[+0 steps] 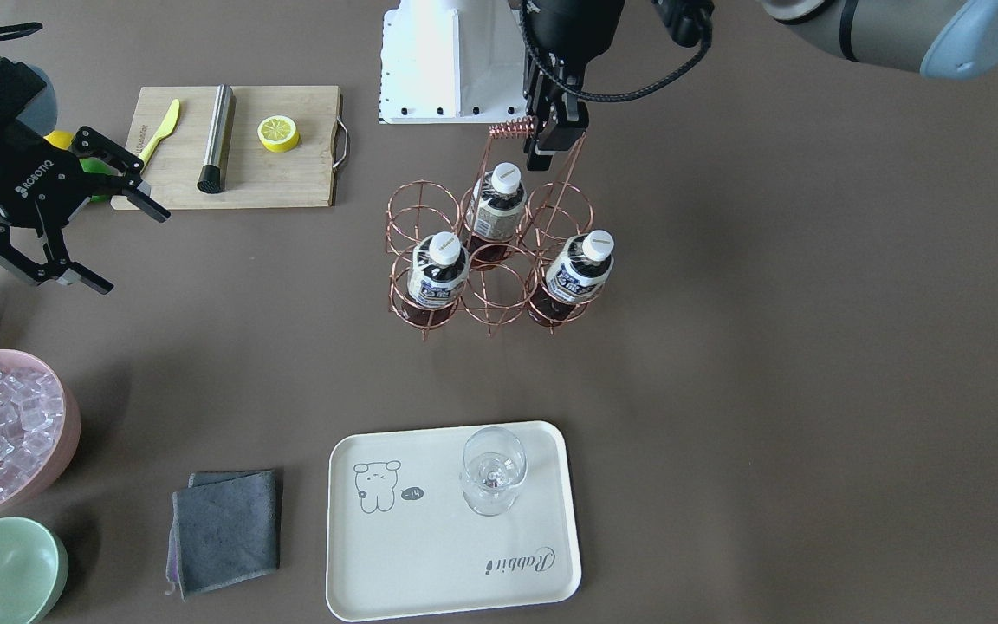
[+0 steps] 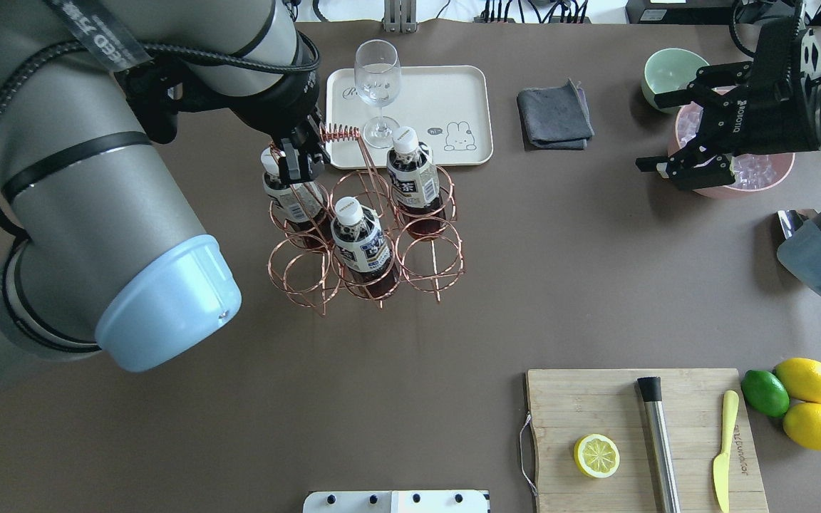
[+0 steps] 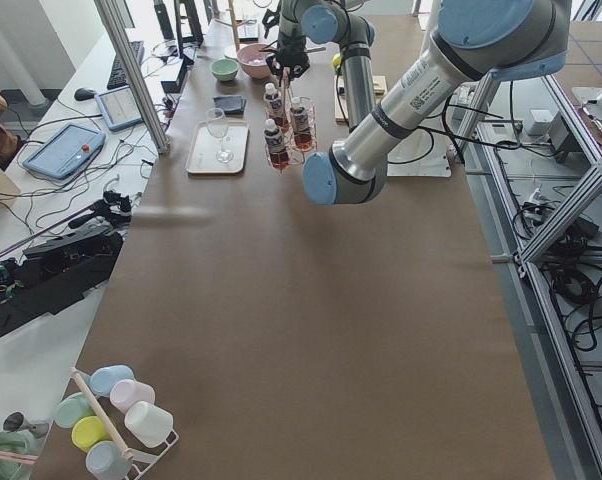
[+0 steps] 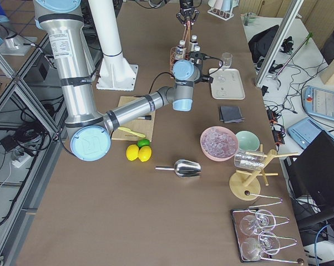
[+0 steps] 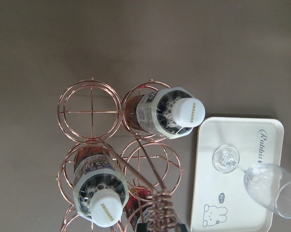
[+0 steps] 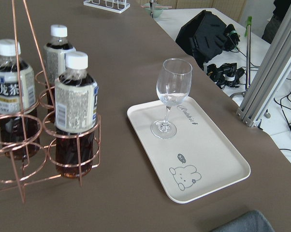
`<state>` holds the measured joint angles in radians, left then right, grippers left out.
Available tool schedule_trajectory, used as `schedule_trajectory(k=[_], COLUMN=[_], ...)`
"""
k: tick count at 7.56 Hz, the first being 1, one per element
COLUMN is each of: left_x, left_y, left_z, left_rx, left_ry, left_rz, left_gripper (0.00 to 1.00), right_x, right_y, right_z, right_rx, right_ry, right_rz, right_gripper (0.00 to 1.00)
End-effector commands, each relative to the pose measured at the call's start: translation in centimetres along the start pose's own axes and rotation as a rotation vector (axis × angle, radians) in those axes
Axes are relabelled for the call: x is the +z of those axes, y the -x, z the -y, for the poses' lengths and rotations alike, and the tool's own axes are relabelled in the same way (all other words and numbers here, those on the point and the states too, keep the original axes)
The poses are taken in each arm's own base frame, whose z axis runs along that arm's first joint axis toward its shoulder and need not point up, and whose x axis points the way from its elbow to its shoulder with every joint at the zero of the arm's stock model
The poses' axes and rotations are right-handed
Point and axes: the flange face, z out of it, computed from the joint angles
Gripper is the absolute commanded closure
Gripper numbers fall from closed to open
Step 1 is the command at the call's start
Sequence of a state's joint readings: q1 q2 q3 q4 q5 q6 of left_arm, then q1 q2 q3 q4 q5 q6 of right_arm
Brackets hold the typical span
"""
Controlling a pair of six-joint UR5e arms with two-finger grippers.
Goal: Take tea from basket to plate
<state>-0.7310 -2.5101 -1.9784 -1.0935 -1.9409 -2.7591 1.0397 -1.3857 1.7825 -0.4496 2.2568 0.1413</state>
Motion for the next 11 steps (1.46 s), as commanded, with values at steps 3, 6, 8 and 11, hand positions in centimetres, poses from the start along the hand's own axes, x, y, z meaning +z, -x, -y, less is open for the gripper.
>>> schedule_trajectory(k=[3, 6, 8, 11], left_x=[1.7, 3.1, 2.8, 3.0], left_y=[2.6, 2.7, 2.5, 2.7], left_z=[-5.7, -3.5, -3.6, -2.7], left_rx=[0.001, -0.005, -0.002, -0.012], left_ry=[-0.012, -0.039, -0.034, -0.034], left_rz=[0.006, 0.013, 0.011, 0.011], left_gripper=[1.00, 1.00, 1.00, 1.00], right_x=[5.3, 6.3, 7.5, 8.6], right_y=[1.5, 2.6, 3.9, 3.8], right_z=[5.8, 6.1, 6.0, 4.4], right_rx=[-0.016, -0.040, -0.030, -0.031], right_ry=[-0.096, -0.154, -0.172, -0.196], right_rz=[0.047, 0.023, 0.032, 0.041], right_gripper=[0.00, 0.00, 0.00, 0.00])
